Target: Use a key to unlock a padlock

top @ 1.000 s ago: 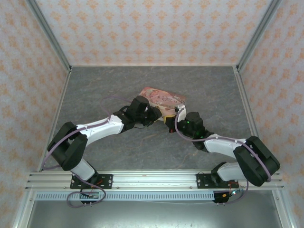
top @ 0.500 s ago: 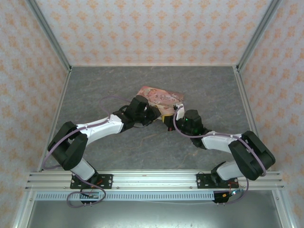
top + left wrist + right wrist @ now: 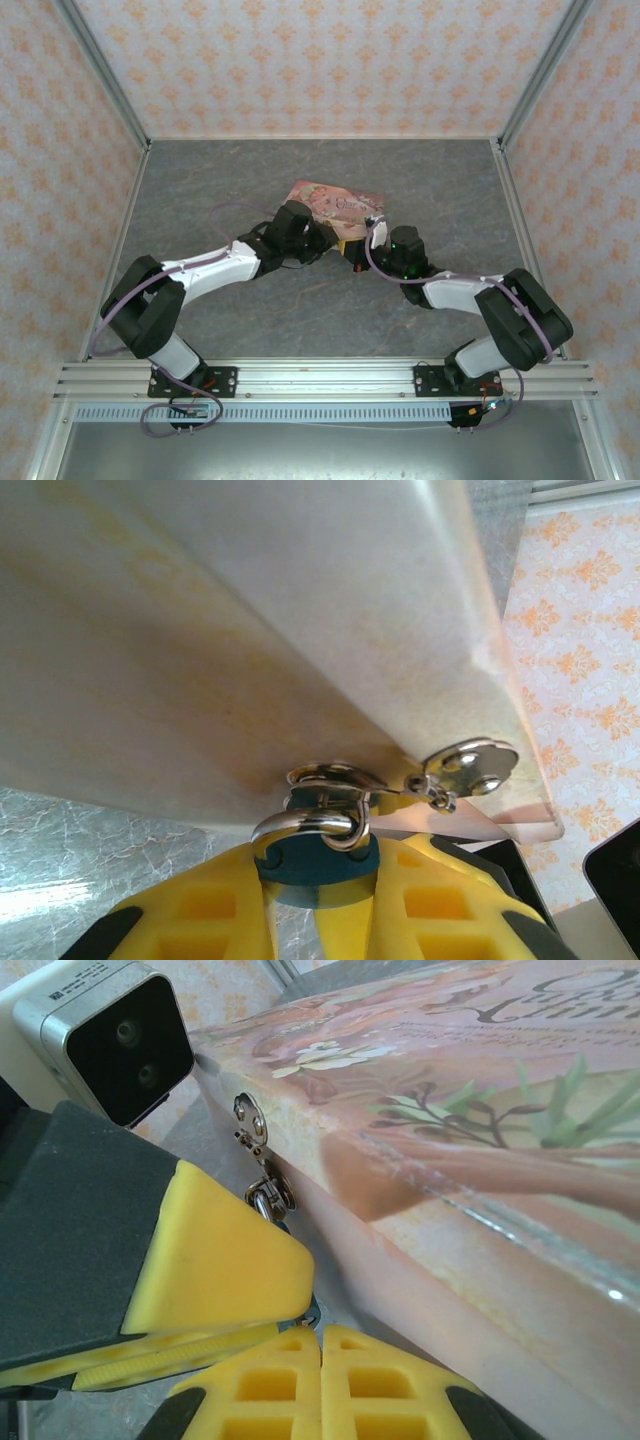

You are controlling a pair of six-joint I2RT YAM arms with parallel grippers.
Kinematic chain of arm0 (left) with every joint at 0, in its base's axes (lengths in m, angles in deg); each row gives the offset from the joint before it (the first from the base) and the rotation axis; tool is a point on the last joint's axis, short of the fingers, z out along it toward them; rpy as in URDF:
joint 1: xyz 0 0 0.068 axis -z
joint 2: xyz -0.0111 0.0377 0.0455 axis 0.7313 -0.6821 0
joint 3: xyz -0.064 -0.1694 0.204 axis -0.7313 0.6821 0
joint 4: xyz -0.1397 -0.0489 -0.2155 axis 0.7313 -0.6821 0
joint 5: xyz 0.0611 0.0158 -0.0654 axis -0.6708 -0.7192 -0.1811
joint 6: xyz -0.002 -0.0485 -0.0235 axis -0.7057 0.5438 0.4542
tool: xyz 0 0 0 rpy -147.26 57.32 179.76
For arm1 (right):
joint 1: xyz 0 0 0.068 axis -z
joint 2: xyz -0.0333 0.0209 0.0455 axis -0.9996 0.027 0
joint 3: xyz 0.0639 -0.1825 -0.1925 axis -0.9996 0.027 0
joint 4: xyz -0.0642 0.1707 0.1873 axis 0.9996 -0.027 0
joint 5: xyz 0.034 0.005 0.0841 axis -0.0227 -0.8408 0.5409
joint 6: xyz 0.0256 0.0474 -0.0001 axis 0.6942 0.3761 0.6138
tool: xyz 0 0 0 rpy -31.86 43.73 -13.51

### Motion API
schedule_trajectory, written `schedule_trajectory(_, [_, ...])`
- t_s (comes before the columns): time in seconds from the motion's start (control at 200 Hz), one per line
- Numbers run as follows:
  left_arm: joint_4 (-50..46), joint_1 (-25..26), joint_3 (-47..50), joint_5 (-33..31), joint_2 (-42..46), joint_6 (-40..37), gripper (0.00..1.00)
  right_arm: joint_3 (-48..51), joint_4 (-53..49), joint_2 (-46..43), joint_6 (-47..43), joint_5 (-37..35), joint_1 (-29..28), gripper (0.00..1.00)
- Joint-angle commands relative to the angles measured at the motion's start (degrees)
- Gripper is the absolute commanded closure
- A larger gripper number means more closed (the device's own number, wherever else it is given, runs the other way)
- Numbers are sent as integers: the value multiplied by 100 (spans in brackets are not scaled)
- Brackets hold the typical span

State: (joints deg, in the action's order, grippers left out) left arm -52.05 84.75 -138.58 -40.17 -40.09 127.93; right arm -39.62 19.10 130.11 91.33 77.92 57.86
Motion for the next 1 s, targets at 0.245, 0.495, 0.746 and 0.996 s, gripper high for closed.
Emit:
schedule_trajectory(0.245, [572, 284, 180, 826, -415, 26, 91, 176, 542, 401, 821, -714, -40, 100])
schedule_trajectory(0.495, [1077, 285, 334, 720, -821, 199, 90, 518, 869, 642, 1346, -1204, -259, 100])
schedule_trajectory(0.746, [1588, 267, 440, 753, -1143, 328, 75, 639, 552, 503, 1780, -1510, -387, 100])
schedule_trajectory(0.996, [1607, 130, 595, 721, -967, 258, 57, 751, 388, 496, 2233, -1541, -463, 100])
